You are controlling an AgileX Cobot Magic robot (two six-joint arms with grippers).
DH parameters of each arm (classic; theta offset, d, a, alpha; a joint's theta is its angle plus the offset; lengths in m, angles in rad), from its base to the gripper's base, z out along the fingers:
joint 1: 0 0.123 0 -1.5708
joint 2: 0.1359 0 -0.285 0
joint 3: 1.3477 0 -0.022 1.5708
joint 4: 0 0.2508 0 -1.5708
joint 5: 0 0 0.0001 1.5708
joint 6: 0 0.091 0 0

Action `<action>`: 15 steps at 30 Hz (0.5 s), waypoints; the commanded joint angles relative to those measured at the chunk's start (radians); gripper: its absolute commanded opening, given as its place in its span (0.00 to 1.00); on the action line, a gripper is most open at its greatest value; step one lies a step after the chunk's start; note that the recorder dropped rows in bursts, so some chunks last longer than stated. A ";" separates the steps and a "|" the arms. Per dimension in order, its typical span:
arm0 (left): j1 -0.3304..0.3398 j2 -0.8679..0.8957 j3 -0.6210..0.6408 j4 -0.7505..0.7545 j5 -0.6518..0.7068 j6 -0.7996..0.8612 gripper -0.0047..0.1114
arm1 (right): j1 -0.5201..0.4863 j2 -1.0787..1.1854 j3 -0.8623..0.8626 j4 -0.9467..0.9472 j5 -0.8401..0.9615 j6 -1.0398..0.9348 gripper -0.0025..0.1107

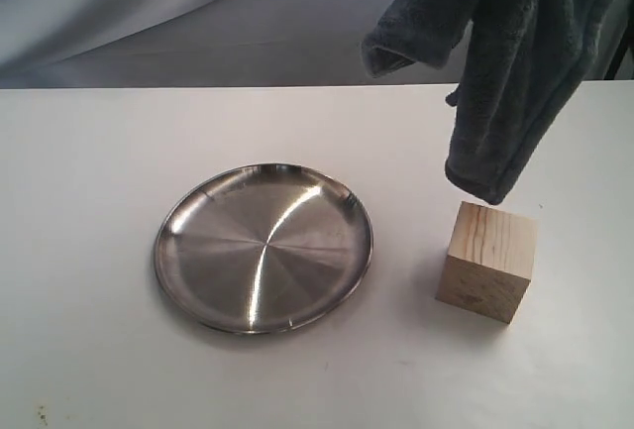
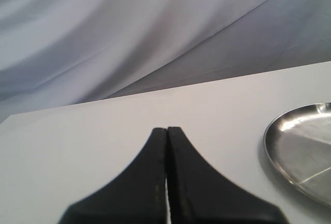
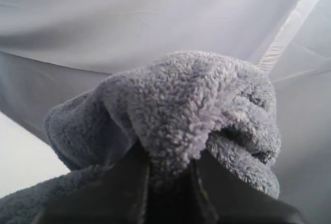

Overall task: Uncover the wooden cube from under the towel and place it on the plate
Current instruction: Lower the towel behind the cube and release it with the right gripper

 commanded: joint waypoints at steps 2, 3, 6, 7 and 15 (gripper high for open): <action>0.001 -0.003 0.000 -0.006 -0.011 -0.004 0.04 | 0.000 0.130 0.003 -0.040 -0.219 -0.002 0.02; 0.001 -0.003 0.000 -0.006 -0.011 -0.004 0.04 | 0.000 0.164 0.003 -0.040 -0.217 0.009 0.02; 0.001 -0.003 0.000 -0.006 -0.011 -0.004 0.04 | -0.002 0.259 0.003 0.018 -0.215 0.009 0.02; 0.001 -0.003 0.000 -0.006 -0.011 -0.004 0.04 | -0.002 0.281 0.003 0.040 -0.215 0.009 0.02; 0.001 -0.003 0.000 -0.006 -0.011 -0.004 0.04 | -0.004 0.395 0.003 0.169 -0.196 0.009 0.02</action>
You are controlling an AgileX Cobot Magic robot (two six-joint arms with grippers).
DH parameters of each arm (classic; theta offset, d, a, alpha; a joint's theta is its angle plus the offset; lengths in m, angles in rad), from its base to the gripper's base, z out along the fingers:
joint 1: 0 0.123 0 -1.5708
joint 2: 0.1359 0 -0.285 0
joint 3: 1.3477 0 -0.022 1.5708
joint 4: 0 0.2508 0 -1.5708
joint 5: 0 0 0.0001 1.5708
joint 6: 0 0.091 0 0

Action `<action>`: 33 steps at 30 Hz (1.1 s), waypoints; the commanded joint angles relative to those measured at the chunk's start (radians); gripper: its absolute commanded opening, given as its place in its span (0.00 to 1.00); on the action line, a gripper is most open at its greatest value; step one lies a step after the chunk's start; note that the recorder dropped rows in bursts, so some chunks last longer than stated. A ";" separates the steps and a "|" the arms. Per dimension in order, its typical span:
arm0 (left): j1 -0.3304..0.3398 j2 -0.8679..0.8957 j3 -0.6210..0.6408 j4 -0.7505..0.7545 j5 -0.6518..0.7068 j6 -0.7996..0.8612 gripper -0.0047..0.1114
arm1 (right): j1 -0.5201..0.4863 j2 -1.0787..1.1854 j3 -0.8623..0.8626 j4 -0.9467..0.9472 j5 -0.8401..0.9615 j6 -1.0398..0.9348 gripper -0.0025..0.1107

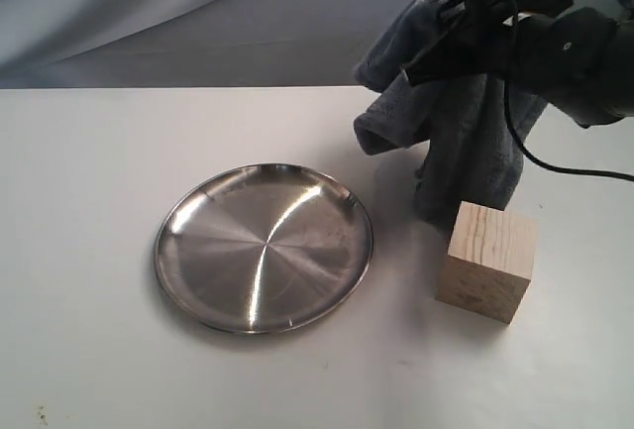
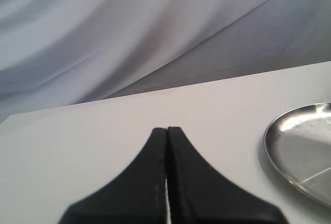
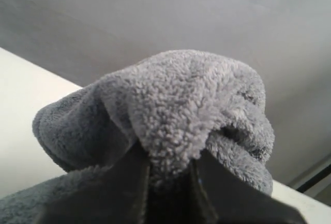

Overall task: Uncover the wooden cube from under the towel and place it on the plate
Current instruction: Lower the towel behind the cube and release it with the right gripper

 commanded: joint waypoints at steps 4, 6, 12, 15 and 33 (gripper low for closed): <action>0.001 -0.003 0.000 -0.006 -0.011 -0.004 0.04 | -0.032 0.049 0.003 0.118 0.053 0.001 0.02; 0.001 -0.003 0.000 -0.006 -0.011 -0.004 0.04 | -0.061 0.052 0.003 0.157 0.103 0.001 0.02; 0.001 -0.003 0.000 -0.006 -0.011 -0.004 0.04 | -0.130 0.052 0.003 0.110 0.264 -0.003 0.02; 0.001 -0.003 0.000 -0.006 -0.011 -0.004 0.04 | -0.130 0.052 0.003 0.108 0.264 -0.003 0.02; 0.001 -0.003 0.000 -0.006 -0.011 -0.004 0.04 | -0.130 0.163 0.003 0.224 0.157 -0.001 0.89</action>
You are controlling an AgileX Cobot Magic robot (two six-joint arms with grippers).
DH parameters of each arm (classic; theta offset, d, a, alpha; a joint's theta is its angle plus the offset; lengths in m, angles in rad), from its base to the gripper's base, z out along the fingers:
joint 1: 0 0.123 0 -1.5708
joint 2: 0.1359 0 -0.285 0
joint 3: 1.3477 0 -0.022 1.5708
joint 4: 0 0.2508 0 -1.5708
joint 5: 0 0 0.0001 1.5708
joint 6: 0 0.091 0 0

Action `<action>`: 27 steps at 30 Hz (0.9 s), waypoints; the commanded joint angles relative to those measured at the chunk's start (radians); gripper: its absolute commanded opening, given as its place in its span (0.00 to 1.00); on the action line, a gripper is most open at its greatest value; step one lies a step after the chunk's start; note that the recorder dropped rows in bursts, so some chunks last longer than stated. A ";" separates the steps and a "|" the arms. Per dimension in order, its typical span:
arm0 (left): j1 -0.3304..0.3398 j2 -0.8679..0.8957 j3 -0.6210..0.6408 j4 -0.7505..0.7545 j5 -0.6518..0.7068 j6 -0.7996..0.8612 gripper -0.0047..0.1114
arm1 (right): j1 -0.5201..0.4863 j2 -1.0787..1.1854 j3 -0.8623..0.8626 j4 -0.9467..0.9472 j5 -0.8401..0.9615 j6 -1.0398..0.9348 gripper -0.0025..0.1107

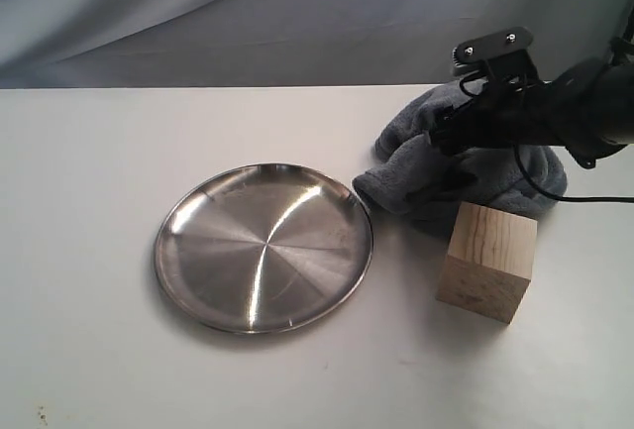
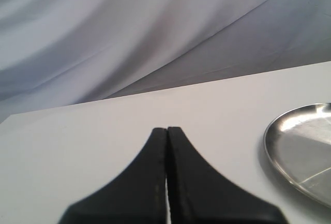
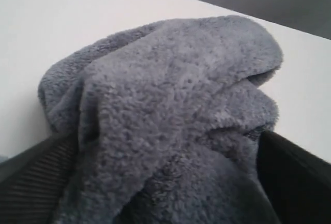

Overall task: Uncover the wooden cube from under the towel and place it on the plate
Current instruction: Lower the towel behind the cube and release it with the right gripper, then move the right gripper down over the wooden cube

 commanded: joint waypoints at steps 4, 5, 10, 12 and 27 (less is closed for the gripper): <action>0.001 -0.003 0.000 -0.006 -0.011 -0.004 0.04 | 0.001 -0.013 0.003 0.041 -0.034 -0.003 0.89; 0.001 -0.003 0.000 -0.006 -0.011 -0.004 0.04 | 0.001 -0.023 0.003 0.041 -0.030 -0.003 0.89; 0.001 -0.003 0.000 -0.006 -0.011 -0.004 0.04 | 0.001 -0.129 0.003 0.041 0.024 -0.003 0.89; 0.001 -0.003 0.000 -0.006 -0.011 -0.004 0.04 | 0.001 -0.176 0.003 0.041 0.062 -0.003 0.89; 0.001 -0.003 0.000 -0.006 -0.011 -0.004 0.04 | 0.001 -0.455 0.003 -0.378 0.634 0.007 0.84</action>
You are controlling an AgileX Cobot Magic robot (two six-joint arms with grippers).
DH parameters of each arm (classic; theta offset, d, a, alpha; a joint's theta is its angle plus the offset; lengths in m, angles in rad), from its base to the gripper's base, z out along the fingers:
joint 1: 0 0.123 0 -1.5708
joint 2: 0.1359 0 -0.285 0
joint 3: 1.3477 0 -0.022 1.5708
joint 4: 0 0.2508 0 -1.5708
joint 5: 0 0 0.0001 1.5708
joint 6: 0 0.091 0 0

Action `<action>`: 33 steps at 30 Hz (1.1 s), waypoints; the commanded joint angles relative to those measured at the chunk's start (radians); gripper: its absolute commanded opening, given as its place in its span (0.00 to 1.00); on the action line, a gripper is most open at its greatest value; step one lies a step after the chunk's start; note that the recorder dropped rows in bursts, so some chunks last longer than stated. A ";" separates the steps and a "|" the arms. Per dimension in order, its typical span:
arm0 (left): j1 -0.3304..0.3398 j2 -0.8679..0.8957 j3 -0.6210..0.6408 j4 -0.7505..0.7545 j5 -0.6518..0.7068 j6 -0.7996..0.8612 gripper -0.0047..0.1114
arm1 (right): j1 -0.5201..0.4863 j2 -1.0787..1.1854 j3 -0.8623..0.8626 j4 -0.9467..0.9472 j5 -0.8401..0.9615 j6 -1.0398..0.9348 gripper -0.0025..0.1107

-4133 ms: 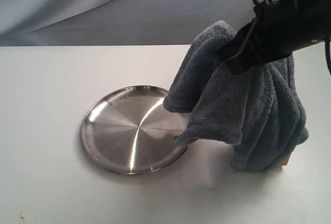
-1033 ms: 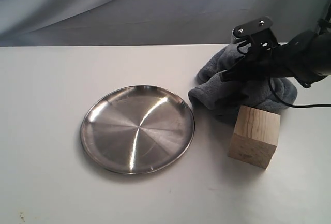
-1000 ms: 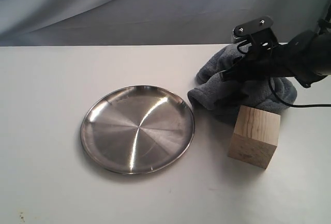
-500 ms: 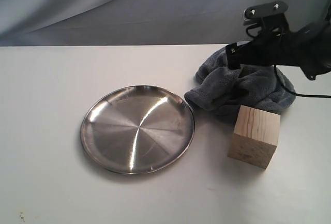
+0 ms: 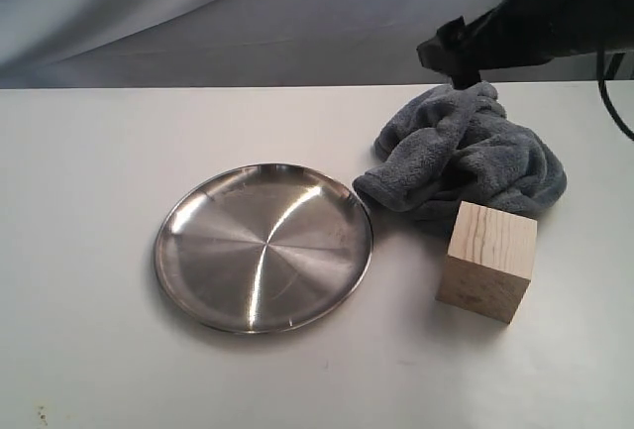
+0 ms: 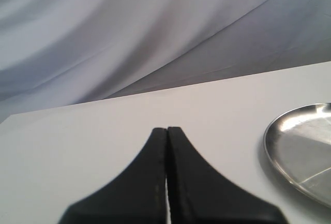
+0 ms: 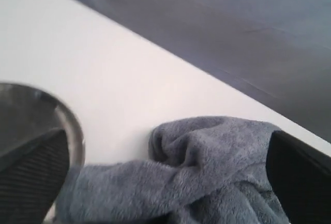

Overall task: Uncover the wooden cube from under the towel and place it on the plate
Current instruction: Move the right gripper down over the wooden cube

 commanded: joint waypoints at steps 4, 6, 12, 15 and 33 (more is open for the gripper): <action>0.001 -0.003 0.000 -0.006 -0.011 -0.004 0.04 | 0.001 -0.066 0.003 -0.437 0.449 0.172 0.84; 0.001 -0.003 0.000 -0.006 -0.011 -0.004 0.04 | 0.001 -0.066 0.003 -0.510 0.522 0.213 0.84; 0.001 -0.003 0.000 -0.006 -0.011 -0.004 0.04 | 0.001 -0.066 0.009 -0.516 0.532 0.240 0.84; 0.001 -0.003 0.000 -0.006 -0.011 -0.004 0.04 | 0.001 -0.066 0.009 -0.493 0.537 0.240 0.84; 0.001 -0.003 0.000 -0.006 -0.011 -0.004 0.04 | 0.001 -0.021 0.009 -0.491 0.652 0.184 0.95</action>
